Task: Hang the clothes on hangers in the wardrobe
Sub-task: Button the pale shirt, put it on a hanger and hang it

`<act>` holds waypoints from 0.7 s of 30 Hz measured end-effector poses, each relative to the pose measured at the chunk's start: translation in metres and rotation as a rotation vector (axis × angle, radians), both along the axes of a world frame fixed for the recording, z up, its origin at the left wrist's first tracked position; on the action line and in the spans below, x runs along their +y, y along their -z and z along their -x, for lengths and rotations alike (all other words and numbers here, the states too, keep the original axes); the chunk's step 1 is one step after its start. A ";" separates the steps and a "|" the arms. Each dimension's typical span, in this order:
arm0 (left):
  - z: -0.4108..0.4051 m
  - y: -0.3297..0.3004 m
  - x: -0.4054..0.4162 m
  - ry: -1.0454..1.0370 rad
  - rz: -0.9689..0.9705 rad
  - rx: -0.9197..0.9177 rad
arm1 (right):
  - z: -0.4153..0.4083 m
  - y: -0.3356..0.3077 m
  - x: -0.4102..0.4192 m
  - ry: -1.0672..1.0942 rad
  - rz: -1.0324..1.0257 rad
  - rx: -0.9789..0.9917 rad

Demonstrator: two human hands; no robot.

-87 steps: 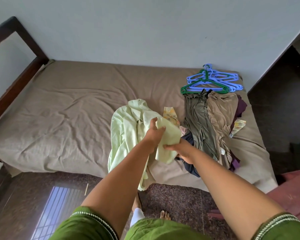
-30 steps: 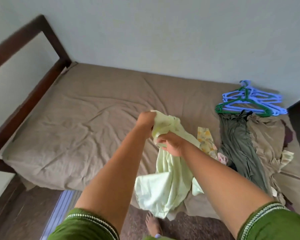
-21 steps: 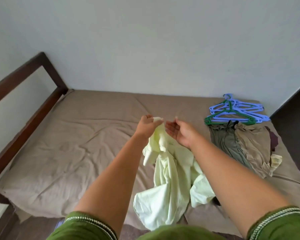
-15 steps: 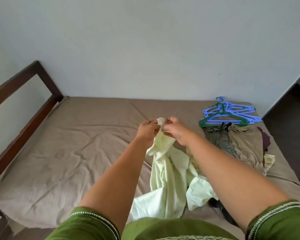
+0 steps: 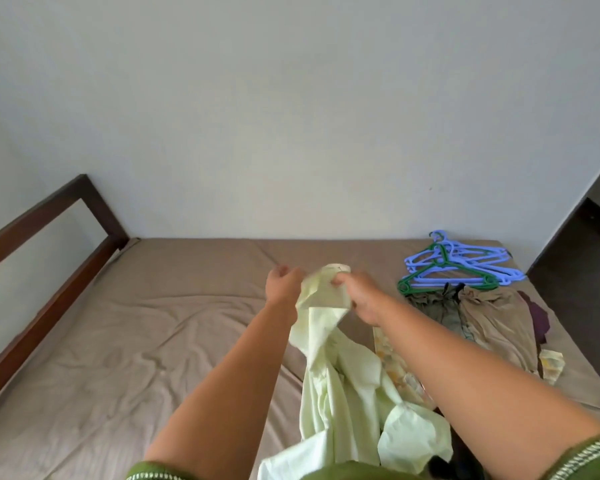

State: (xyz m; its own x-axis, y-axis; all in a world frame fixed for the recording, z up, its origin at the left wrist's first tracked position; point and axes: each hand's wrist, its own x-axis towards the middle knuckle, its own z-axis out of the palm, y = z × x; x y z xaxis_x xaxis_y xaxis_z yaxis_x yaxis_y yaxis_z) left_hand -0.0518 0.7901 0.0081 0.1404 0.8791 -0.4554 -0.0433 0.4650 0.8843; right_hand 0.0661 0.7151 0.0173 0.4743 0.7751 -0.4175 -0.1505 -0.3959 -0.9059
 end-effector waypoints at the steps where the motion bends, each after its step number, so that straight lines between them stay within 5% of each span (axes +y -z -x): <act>1: 0.005 0.004 -0.002 -0.013 0.033 0.109 | -0.003 -0.009 0.002 0.050 -0.048 0.149; 3: 0.011 0.010 -0.013 0.079 0.237 0.124 | -0.006 -0.023 0.004 0.098 -0.112 0.296; 7: 0.011 0.007 -0.029 0.180 0.530 -0.244 | 0.000 -0.026 0.004 0.087 -0.182 0.412; 10: 0.012 0.006 -0.029 -0.023 0.354 -0.361 | 0.003 -0.019 0.003 0.033 -0.104 0.256; 16: 0.033 -0.002 -0.019 -0.060 -0.003 -0.074 | 0.006 -0.005 -0.012 -0.186 -0.021 -0.427; 21: 0.038 -0.017 -0.029 0.088 -0.293 0.283 | 0.027 -0.005 -0.020 -0.516 0.004 -0.591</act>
